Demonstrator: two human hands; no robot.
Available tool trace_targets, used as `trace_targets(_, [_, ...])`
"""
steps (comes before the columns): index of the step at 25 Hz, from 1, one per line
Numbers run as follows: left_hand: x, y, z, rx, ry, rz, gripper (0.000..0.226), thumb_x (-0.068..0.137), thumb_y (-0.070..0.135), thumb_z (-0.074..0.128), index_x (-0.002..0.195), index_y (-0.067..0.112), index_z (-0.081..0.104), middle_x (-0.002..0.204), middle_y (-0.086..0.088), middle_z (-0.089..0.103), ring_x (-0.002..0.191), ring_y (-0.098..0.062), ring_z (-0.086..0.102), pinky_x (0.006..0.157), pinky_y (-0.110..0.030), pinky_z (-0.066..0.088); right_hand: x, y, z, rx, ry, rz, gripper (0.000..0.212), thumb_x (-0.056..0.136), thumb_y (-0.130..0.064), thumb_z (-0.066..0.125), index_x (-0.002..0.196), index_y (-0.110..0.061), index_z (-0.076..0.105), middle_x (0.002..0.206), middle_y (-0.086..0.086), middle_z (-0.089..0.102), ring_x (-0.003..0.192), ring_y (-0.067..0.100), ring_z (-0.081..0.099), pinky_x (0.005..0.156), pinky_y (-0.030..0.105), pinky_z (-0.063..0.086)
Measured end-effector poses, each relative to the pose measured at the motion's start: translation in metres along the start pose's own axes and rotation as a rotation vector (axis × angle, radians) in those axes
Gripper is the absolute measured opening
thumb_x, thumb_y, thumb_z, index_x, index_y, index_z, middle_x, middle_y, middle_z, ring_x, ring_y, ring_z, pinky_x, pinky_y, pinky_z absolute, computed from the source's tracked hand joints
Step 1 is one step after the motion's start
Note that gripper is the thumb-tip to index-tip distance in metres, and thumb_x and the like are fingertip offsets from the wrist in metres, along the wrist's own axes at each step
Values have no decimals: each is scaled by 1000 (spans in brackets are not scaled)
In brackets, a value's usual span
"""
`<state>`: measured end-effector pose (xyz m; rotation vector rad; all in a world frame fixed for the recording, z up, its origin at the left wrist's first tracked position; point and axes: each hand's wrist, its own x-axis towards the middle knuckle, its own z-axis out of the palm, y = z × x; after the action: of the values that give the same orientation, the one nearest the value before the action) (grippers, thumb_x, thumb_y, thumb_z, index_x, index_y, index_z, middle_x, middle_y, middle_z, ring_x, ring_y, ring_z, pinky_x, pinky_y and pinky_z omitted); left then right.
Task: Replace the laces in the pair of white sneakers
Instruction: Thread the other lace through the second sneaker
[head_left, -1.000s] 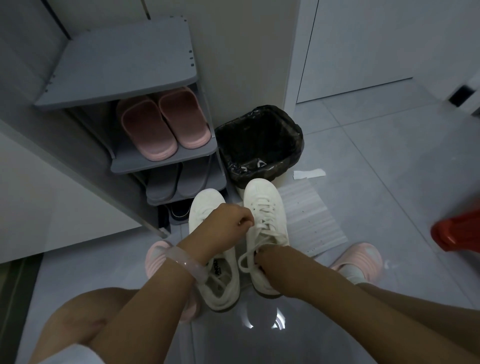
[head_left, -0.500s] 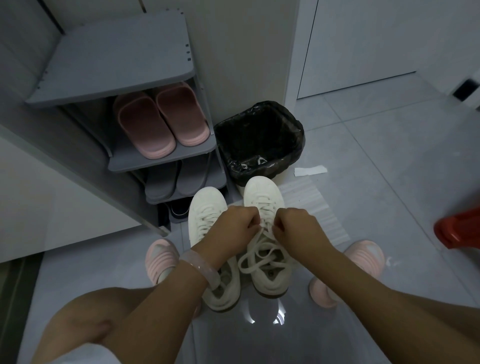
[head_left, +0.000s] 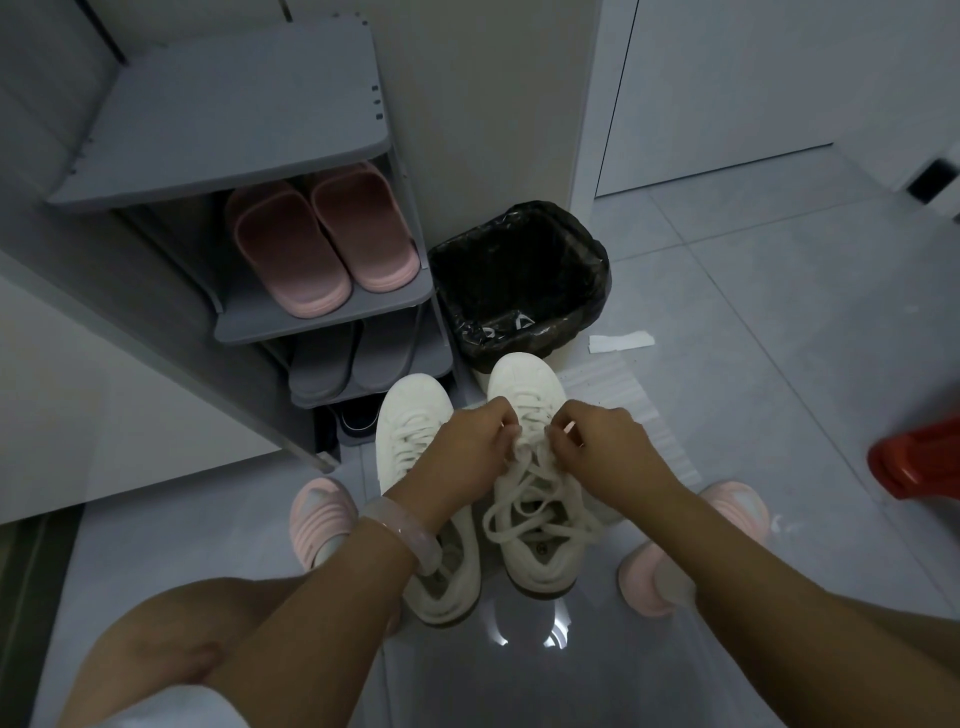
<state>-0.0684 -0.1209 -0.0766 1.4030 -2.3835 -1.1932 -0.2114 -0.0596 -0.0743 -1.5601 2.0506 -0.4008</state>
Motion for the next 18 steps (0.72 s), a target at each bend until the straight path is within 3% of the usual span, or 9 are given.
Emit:
trace_targets(2, [1, -1, 1, -62, 37, -41, 8, 93, 11, 48, 89, 9, 55, 80, -10, 64, 68, -24, 64, 71, -35, 52, 2, 4, -2, 147, -4, 64, 16, 93, -20, 50, 96, -10, 62, 84, 7, 68, 74, 21, 65, 73, 35, 54])
trace_targets(5, [4, -1, 8, 89, 55, 30, 8, 88, 14, 57, 90, 6, 59, 90, -10, 63, 80, -21, 59, 76, -34, 49, 3, 0, 5, 6, -44, 32, 15, 91, -22, 52, 96, -12, 62, 89, 3, 63, 75, 14, 55, 67, 24, 44])
trace_targets(10, [8, 4, 17, 298, 67, 79, 14, 93, 11, 44, 97, 2, 54, 103, -13, 57, 97, -26, 52, 76, -30, 36, 12, -4, 13, -139, -69, 50, 18, 93, -18, 43, 95, -7, 58, 97, 8, 60, 79, 19, 49, 66, 26, 37])
trace_targets(14, [8, 9, 21, 405, 62, 83, 19, 93, 6, 37, 109, 2, 45, 107, -15, 57, 97, -29, 56, 69, -26, 33, 9, -10, 12, -249, -74, 10, 24, 94, -10, 37, 70, -15, 33, 77, 0, 43, 69, 20, 40, 50, 23, 24])
trace_targets(17, [10, 10, 21, 380, 98, 72, 18, 92, 3, 38, 109, 3, 41, 101, -14, 61, 89, -27, 60, 63, -24, 31, 9, -11, 10, -284, -63, -17, 7, 94, -8, 35, 94, -11, 41, 79, 6, 49, 58, 19, 36, 53, 26, 28])
trace_targets(18, [10, 11, 21, 373, 107, 78, 17, 92, 3, 38, 108, 3, 41, 100, -14, 61, 87, -27, 60, 62, -25, 30, 9, -11, 9, -279, -58, -17, 11, 95, -8, 34, 102, -9, 42, 85, 10, 54, 56, 18, 36, 51, 27, 28])
